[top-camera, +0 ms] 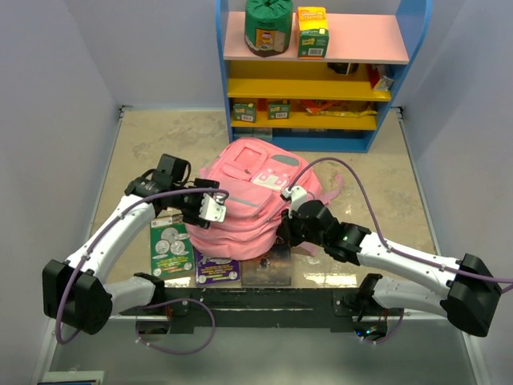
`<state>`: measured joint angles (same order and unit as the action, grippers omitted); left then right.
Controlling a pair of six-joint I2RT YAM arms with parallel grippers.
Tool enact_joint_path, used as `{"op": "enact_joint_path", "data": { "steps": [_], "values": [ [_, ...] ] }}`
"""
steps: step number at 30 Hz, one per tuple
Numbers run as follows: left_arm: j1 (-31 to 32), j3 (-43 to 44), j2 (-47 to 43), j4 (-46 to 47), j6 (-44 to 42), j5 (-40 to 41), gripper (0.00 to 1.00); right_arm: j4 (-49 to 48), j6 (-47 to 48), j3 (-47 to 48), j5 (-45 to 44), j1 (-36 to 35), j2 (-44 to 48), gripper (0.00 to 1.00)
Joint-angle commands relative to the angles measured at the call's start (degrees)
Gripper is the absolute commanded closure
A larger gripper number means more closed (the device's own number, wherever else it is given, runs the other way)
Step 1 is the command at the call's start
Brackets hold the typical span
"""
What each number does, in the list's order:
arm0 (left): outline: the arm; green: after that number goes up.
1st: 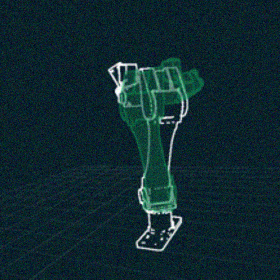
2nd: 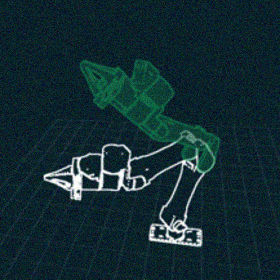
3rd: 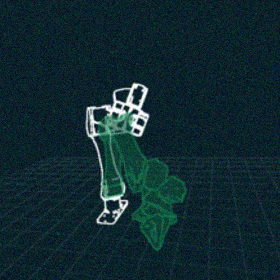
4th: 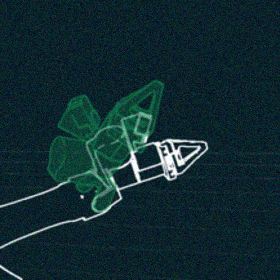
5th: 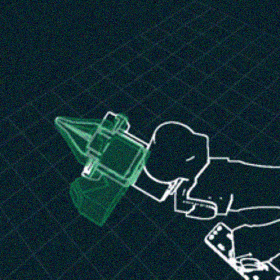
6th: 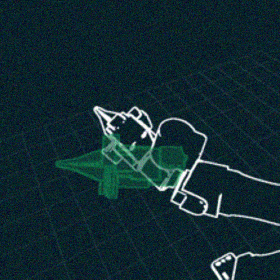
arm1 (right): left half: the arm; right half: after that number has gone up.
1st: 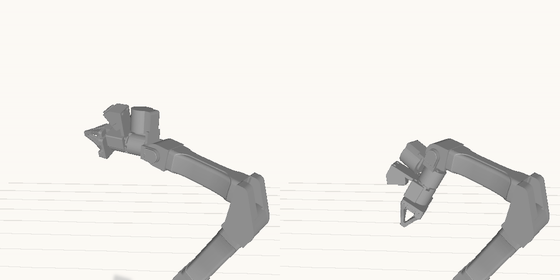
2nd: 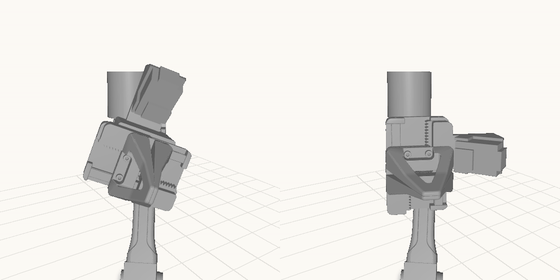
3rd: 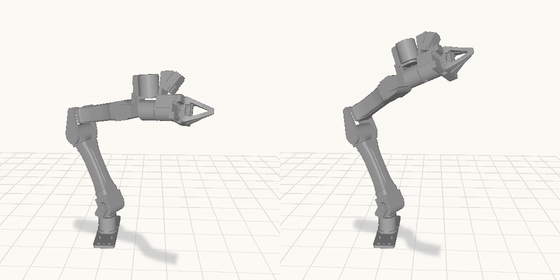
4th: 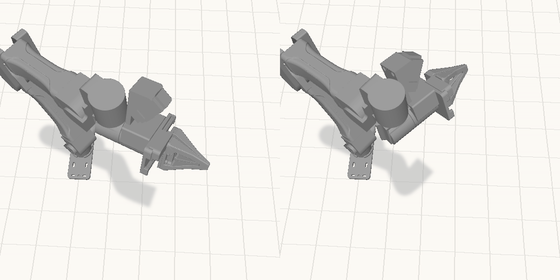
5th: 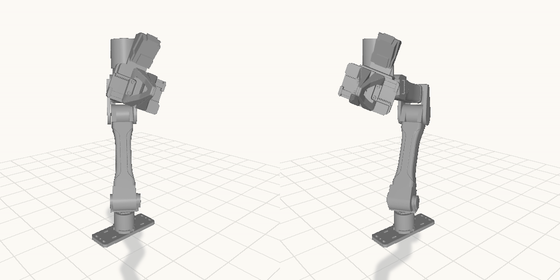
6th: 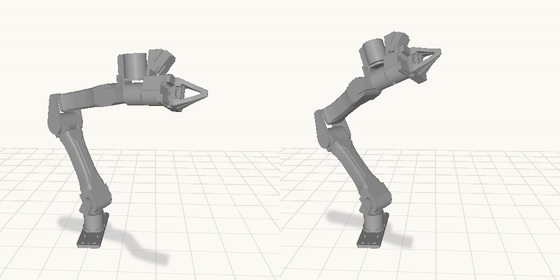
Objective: Pack the student bag
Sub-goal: Unzip the student bag at the center of the board.
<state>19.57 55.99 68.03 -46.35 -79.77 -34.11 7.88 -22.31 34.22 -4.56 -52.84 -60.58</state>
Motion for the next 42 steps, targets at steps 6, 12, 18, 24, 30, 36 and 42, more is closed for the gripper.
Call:
{"op": "enact_joint_path", "data": {
  "steps": [6,12,18,24,30,36,42],
  "values": [
    [0.03,-7.81,-0.44,15.53,1.79,3.34,0.6,-5.07,-0.99,0.5,-0.1,0.46,2.22,1.0],
    [0.03,-9.14,0.52,18.58,2.51,2.91,0.62,-4.01,-0.99,1.12,-0.01,0.46,3.1,1.0],
    [0.29,-10.55,-1.67,17.53,5.13,2.9,1.0,-3.75,-0.99,0.85,0.95,0.46,2.93,1.0],
    [0.55,-1.59,-7.55,9.87,13.2,2.82,1.0,-4.28,0.59,3.66,0.78,0.46,0.11,1.0],
    [0.99,5.17,-17.66,1.67,15.09,5.2,1.0,-6.3,1.56,9.72,4.11,0.54,-7.09,1.0],
    [0.99,11.43,-18.98,-17.45,14.89,-0.34,1.0,-7.18,4.28,16.57,3.95,0.54,-13.6,1.0],
    [0.99,-0.67,-23.72,-9.13,19.02,4.83,1.0,-11.47,10.35,16.59,4.47,0.81,-14.76,1.0]
  ]
}}
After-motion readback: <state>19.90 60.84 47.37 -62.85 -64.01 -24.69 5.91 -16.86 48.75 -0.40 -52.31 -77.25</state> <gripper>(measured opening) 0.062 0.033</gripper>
